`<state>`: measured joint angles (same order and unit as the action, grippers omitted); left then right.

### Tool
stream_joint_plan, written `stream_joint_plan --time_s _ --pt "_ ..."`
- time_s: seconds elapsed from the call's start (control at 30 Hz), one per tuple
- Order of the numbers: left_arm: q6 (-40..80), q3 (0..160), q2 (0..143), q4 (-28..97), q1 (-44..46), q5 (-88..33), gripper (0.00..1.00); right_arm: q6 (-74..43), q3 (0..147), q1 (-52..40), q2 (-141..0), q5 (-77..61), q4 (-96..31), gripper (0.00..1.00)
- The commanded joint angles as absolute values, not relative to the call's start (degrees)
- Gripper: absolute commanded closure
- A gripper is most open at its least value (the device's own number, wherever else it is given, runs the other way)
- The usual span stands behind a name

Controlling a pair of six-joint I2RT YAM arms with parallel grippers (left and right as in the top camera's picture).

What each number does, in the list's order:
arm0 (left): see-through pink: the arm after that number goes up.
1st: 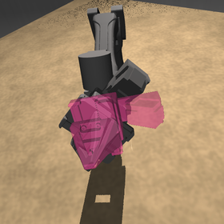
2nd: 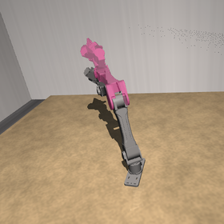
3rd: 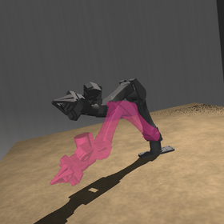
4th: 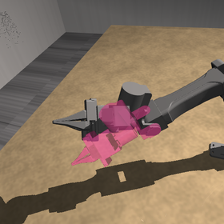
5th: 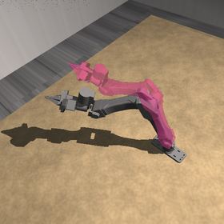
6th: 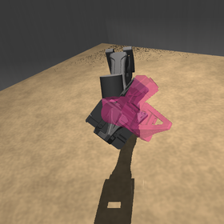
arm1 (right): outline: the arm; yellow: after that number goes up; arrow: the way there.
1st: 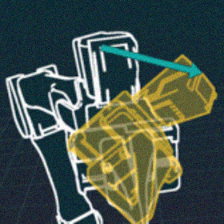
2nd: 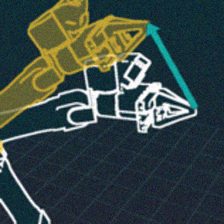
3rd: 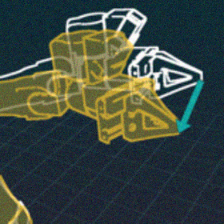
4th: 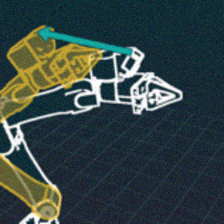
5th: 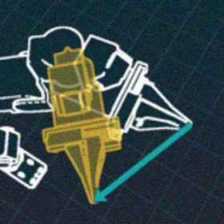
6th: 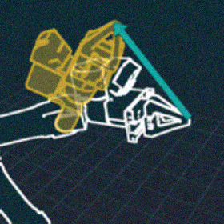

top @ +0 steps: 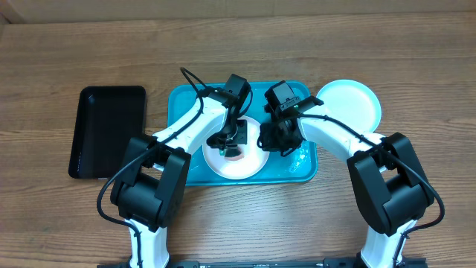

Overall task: Clean dirty plates on tray and stack at the side
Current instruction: 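Scrub the white plate with the sponge while the right gripper holds it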

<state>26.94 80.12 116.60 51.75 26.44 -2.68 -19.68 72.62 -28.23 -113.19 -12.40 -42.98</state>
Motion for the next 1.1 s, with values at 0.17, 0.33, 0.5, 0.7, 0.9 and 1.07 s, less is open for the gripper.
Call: stream_joint_plan --time_s 0.17,0.33,0.5,0.7,0.9,1.07 --pt "33.34 79.07 117.6 57.74 25.63 15.16 0.96 -18.59 70.48 -27.9 -114.5 -6.44 -44.12 0.96" --pt "35.48 79.66 117.58 58.28 25.52 17.08 0.96 -18.61 70.48 -27.9 -114.5 -6.42 -44.07 0.96" --pt "37.91 79.66 117.6 52.62 25.54 11.33 0.96 -18.61 70.48 -27.9 -114.5 -6.42 -44.05 0.96" --pt "32.05 79.15 117.67 42.06 26.28 -11.11 0.96 -18.61 70.46 -27.9 -114.5 -6.17 -44.1 0.96" --pt "29.15 79.15 117.67 45.32 26.98 -11.84 0.96 -18.57 70.04 -27.9 -114.56 -5.93 -43.83 0.96" --pt "16.1 79.15 117.64 54.26 26.94 -11.35 0.96 -18.59 69.6 -27.9 -114.56 -5.78 -43.44 0.96"
